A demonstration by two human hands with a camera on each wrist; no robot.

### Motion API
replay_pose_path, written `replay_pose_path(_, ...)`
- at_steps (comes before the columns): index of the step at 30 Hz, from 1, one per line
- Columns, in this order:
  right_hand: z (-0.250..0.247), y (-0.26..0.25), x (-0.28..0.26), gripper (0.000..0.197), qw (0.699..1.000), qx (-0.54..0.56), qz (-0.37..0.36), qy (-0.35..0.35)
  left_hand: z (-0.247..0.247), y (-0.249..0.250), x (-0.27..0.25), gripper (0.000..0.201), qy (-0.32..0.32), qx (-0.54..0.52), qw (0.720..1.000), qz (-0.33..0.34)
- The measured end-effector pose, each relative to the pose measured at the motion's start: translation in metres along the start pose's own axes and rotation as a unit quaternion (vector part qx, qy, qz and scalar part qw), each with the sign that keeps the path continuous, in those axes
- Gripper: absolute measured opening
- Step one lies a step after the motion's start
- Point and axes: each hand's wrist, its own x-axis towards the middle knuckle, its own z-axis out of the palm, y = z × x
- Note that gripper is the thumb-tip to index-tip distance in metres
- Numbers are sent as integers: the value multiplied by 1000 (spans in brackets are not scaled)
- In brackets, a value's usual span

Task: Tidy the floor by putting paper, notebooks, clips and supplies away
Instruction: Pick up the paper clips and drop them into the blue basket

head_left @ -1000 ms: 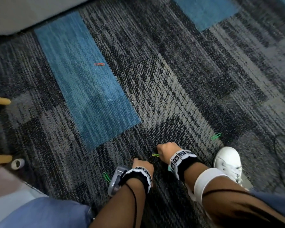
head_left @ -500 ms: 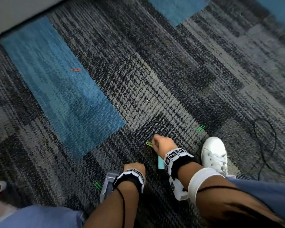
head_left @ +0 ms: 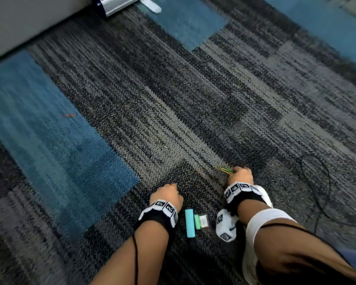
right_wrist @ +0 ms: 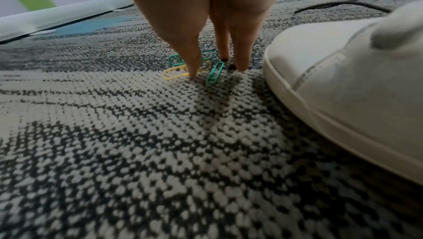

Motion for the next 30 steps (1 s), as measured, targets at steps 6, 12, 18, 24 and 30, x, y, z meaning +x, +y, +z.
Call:
replay_pose_path(6, 11, 0, -1, 33, 1000, 8, -18, 12, -1, 0, 8, 25, 21, 2, 1000, 10)
replay_pose_path(12, 7, -7, -8, 28, 1000, -19, -20, 10, 0, 0, 13, 26, 28, -67, 997, 1)
replay_pose_path(18, 1, -5, -5, 26, 995, -83, -43, -26, -5, -16, 4, 22, 41, -191, 980, -38)
replay_pose_path(24, 11, -15, -19, 26, 993, -95, -53, -38, -2, -51, -14, 27, 89, -266, 958, -61)
replay_pose_path(30, 21, -90, -61, 25, 988, -70, -129, -48, -23, -106, -34, 20, 166, -359, 913, -99)
